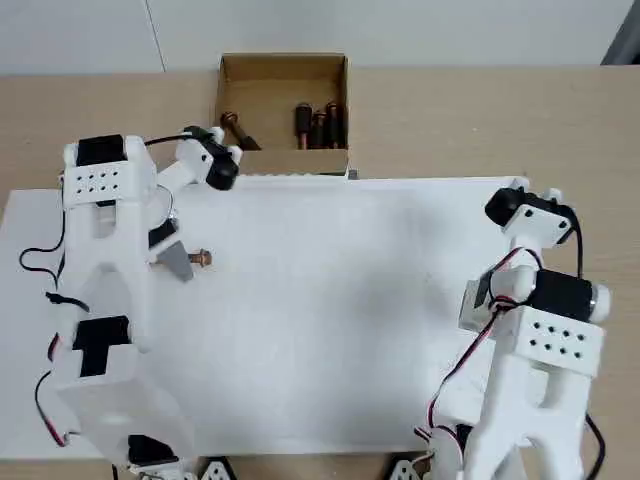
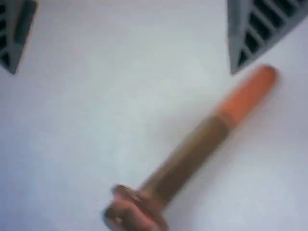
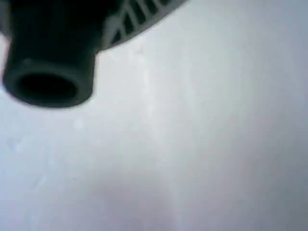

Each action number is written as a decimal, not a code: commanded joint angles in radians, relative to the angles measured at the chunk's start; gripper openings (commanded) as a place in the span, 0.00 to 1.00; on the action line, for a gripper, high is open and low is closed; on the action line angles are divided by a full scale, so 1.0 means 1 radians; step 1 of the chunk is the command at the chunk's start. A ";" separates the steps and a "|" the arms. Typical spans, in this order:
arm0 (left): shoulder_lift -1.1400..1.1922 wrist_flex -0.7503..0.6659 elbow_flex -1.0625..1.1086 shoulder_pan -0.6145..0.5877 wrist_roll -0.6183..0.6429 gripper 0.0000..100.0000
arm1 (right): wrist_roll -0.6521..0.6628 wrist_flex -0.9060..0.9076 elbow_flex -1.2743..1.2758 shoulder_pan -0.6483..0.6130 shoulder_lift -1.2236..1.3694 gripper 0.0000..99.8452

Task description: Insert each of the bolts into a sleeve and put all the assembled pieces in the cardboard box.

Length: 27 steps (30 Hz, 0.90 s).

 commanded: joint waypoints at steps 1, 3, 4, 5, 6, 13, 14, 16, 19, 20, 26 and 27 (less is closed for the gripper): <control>-0.055 -0.089 -0.036 -0.003 -0.077 0.26 | -0.003 -0.015 -0.012 0.001 -0.028 0.00; -0.055 -0.135 -0.036 0.002 -0.077 0.26 | -0.003 -0.015 -0.012 0.001 -0.028 0.00; -0.054 -0.157 -0.036 0.002 -0.078 0.26 | -0.003 -0.016 -0.012 0.001 -0.028 0.00; -0.054 -0.175 -0.035 0.003 -0.086 0.26 | -0.003 -0.018 -0.012 0.001 -0.028 0.00; -0.049 -0.183 -0.035 0.005 -0.109 0.26 | -0.003 -0.019 -0.012 0.001 -0.028 0.00; 0.057 -0.187 -0.039 0.014 -0.204 0.26 | -0.003 -0.021 -0.012 0.001 -0.028 0.00; 0.064 -0.186 -0.039 0.017 -0.204 0.26 | -0.003 -0.022 -0.012 0.001 -0.028 0.00; 0.078 -0.183 -0.039 0.020 -0.204 0.26 | -0.003 -0.024 -0.012 0.001 -0.028 0.00; 0.104 -0.187 -0.038 0.029 -0.204 0.26 | -0.003 -0.024 -0.012 0.001 -0.027 0.00; 0.117 -0.187 -0.039 0.034 -0.204 0.26 | -0.003 -0.024 -0.012 0.001 -0.027 0.00; 0.192 -0.230 -0.039 0.048 -0.206 0.25 | -0.003 -0.024 -0.012 0.001 -0.027 0.00; 0.201 -0.244 -0.039 0.048 -0.206 0.23 | -0.003 -0.024 -0.012 0.001 -0.027 0.00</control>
